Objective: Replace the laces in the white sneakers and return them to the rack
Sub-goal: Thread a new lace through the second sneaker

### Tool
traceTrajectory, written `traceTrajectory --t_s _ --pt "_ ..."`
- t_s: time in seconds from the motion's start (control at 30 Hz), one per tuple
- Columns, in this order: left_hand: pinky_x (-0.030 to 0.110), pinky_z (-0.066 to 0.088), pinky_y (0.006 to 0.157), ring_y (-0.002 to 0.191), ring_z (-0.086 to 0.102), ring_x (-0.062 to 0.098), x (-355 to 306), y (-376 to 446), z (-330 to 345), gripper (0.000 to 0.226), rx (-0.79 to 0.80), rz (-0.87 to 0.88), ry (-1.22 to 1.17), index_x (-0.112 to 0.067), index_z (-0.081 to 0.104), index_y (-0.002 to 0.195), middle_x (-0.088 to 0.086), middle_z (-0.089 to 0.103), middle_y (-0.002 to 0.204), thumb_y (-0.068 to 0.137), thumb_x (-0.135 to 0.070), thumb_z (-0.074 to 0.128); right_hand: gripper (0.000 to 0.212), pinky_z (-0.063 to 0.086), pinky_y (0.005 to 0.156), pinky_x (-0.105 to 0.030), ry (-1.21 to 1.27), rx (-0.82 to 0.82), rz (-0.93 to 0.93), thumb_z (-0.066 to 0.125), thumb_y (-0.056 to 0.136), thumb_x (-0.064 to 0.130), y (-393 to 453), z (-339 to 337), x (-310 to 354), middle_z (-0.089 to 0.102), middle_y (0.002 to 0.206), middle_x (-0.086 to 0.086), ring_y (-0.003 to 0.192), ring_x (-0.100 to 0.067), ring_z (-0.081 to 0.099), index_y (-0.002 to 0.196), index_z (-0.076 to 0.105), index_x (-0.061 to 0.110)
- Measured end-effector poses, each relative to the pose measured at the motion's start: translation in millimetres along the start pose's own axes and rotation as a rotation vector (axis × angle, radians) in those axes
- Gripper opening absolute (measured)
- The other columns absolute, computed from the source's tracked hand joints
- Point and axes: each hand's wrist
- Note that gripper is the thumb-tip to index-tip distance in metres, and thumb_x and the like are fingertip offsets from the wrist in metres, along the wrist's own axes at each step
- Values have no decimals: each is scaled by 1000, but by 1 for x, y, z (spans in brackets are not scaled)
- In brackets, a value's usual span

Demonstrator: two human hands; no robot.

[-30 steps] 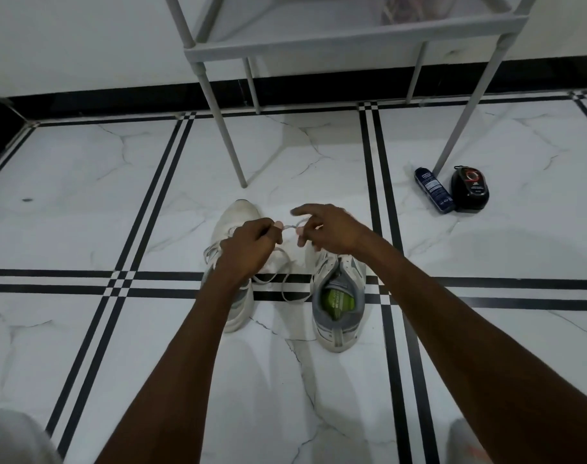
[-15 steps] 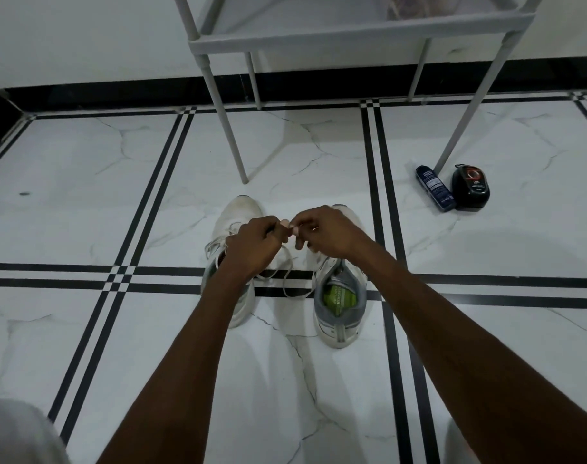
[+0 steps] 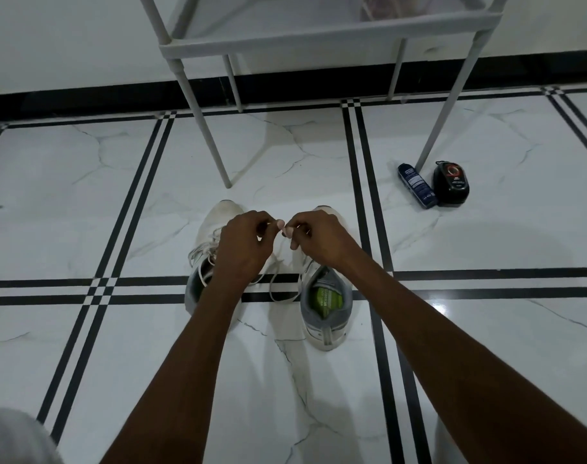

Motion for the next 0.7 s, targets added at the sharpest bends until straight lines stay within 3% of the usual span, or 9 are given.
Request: traceTrajectory --t_s 0.13,0.23,0.3,0.4,0.5,0.57,0.63,0.7 --pt "13 48 67 72 68 3 -5 0 5 19 -77 -141 -253 -16 73 85 -12 72 79 93 -33 72 17 38 49 -6 11 -28 20 56 99 19 0 8 -2 72 77 -2 54 9 60 99 72 13" --pt "15 51 68 76 71 5 -6 0 11 16 -30 -281 -612 -3 73 96 2 76 92 88 -16 77 23 42 53 -10 58 -47 51 56 100 31 -3 9 -1 73 76 -1 52 5 59 98 71 13" --pt "19 53 70 81 72 7 -6 -2 16 9 -17 -306 -711 -5 74 95 -1 77 95 87 -8 76 23 44 56 -14 76 -39 73 57 100 33 -5 8 -1 74 76 0 54 1 61 97 72 16" --pt "20 52 74 91 72 8 -5 -4 23 4 -28 -314 -697 -13 76 93 -4 78 96 90 -13 75 18 49 64 -19 69 -21 126 60 96 23 -12 0 -5 76 89 0 67 -6 65 107 73 18" --pt "28 56 85 96 74 19 -3 -3 30 7 8 -292 -689 -8 73 95 4 78 96 92 -14 72 28 55 84 -29 -11 -99 262 69 87 21 -26 -22 -18 71 104 -2 90 -13 66 114 70 17" --pt "34 59 85 90 75 24 -7 -5 36 9 57 -247 -659 -5 74 96 8 78 90 93 -12 72 37 54 77 -26 -89 -40 376 75 84 28 -39 -36 -24 64 105 -1 93 -16 63 117 65 16" --pt "26 58 82 85 75 16 -13 -8 43 11 85 -189 -549 -6 76 98 5 78 83 93 -15 71 44 46 69 -19 -191 113 436 76 83 34 -49 -40 -26 61 109 -1 92 -14 58 120 61 16" --pt "18 55 77 80 73 8 -18 -12 50 12 93 -166 -449 -10 79 96 -1 77 80 93 -20 72 46 45 67 -14 -259 160 398 77 81 32 -56 -35 -27 63 114 -5 89 -14 58 120 62 12"
Point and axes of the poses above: each hand's wrist, its own y-axis towards the middle knuckle, its own z-axis out of the palm, x = y × z
